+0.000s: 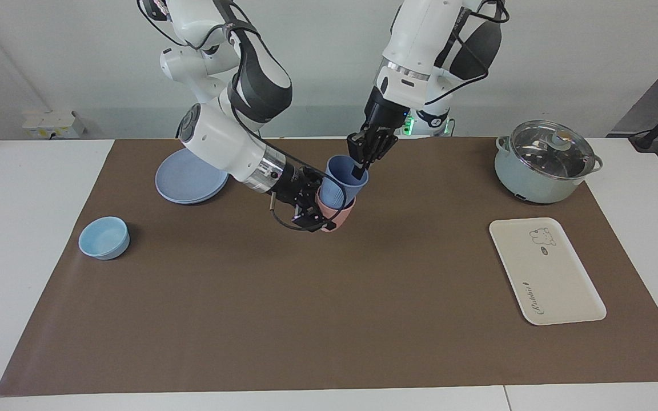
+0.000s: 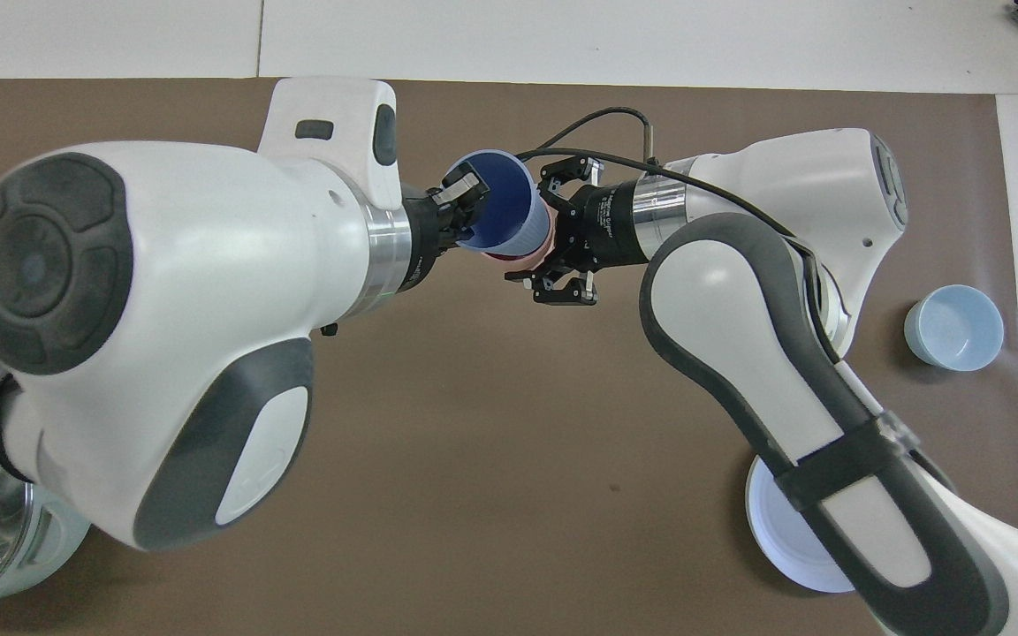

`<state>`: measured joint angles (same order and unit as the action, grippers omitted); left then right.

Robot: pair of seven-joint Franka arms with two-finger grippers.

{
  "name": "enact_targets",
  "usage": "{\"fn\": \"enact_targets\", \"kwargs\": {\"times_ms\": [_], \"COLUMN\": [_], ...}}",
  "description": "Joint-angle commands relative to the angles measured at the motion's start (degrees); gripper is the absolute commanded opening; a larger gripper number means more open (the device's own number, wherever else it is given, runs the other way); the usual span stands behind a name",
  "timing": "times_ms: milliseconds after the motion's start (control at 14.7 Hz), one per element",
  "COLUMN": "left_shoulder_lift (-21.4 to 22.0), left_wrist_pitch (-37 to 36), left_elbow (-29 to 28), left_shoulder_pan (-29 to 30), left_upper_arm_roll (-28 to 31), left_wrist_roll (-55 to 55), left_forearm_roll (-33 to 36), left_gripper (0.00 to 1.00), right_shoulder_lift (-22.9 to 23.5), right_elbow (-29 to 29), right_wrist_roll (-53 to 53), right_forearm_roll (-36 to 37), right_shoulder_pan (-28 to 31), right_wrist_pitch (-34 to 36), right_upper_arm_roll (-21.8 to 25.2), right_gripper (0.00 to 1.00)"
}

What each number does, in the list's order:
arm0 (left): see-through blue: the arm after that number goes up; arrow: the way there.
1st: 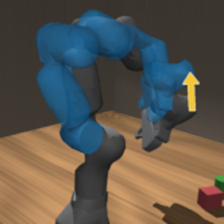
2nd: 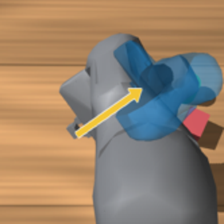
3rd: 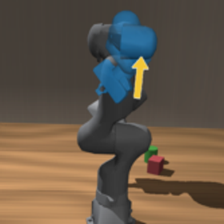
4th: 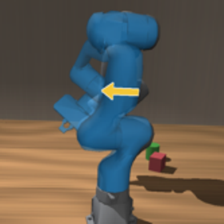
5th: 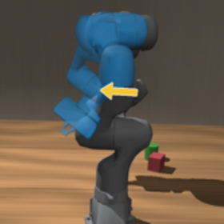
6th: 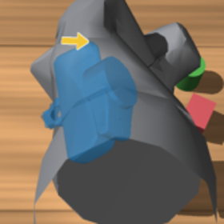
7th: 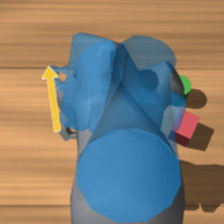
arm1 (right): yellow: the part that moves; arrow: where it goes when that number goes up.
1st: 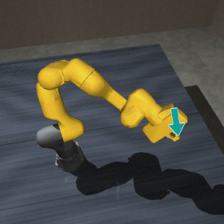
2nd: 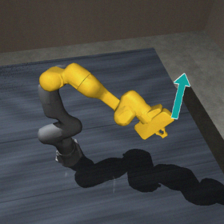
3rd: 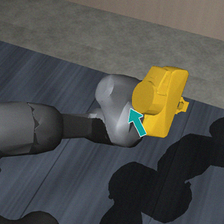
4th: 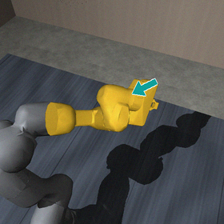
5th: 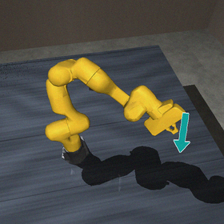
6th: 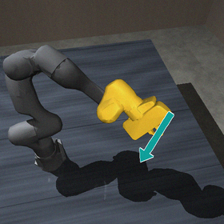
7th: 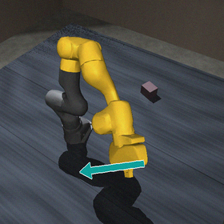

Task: Place cup on tray
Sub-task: 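Pull the blue cup out with the left gripper while the right gripper holds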

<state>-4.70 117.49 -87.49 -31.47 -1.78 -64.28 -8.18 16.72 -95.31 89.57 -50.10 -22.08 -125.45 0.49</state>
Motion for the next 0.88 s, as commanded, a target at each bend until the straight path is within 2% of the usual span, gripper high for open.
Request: {"fn": "enact_targets", "kwargs": {"times_ms": [0, 272, 340, 612, 680, 816], "left_shoulder_lift": [0.2, 1.4, 3.0, 8.2, 8.1, 5.9], "left_wrist_pitch": [-6.6, -9.4, -9.4, -4.2, -1.2, 4.4], "left_elbow": [4.7, 5.5, 4.1, -10.4, -13.9, -17.3], "left_shoulder_pan": [0.1, 6.2, 8.2, 20.0, 23.0, 29.1], "left_upper_arm_roll": [1.0, 1.1, 1.2, 1.4, 1.4, 1.5], "left_wrist_roll": [-1.0, 0.9, 4.3, 23.4, 29.5, 38.6], "left_forearm_roll": [0.0, -0.3, -0.6, -1.3, -1.3, -1.3], "left_gripper": [0.0, 0.0, 0.0, 0.0, 0.0, 0.0], "right_shoulder_lift": [-0.7, -0.8, -0.6, 1.7, 2.6, 4.4], "right_elbow": [-0.6, -1.0, -1.5, -2.2, -2.2, -2.3], "right_wrist_roll": [-0.5, -3.0, -4.7, -13.6, -15.6, -17.5], "right_forearm_roll": [-0.7, -1.0, -1.4, -2.0, -2.5, -2.5], "right_shoulder_pan": [1.0, 3.6, 4.9, 11.7, 13.4, 16.4], "right_wrist_pitch": [1.6, 3.7, 3.9, 9.1, 10.2, 10.7], "right_upper_arm_roll": [-0.5, -0.3, -0.4, -0.4, -0.4, -0.3], "right_gripper": [0.0, 0.0, 0.0, 0.0, 0.0, 0.0]}}
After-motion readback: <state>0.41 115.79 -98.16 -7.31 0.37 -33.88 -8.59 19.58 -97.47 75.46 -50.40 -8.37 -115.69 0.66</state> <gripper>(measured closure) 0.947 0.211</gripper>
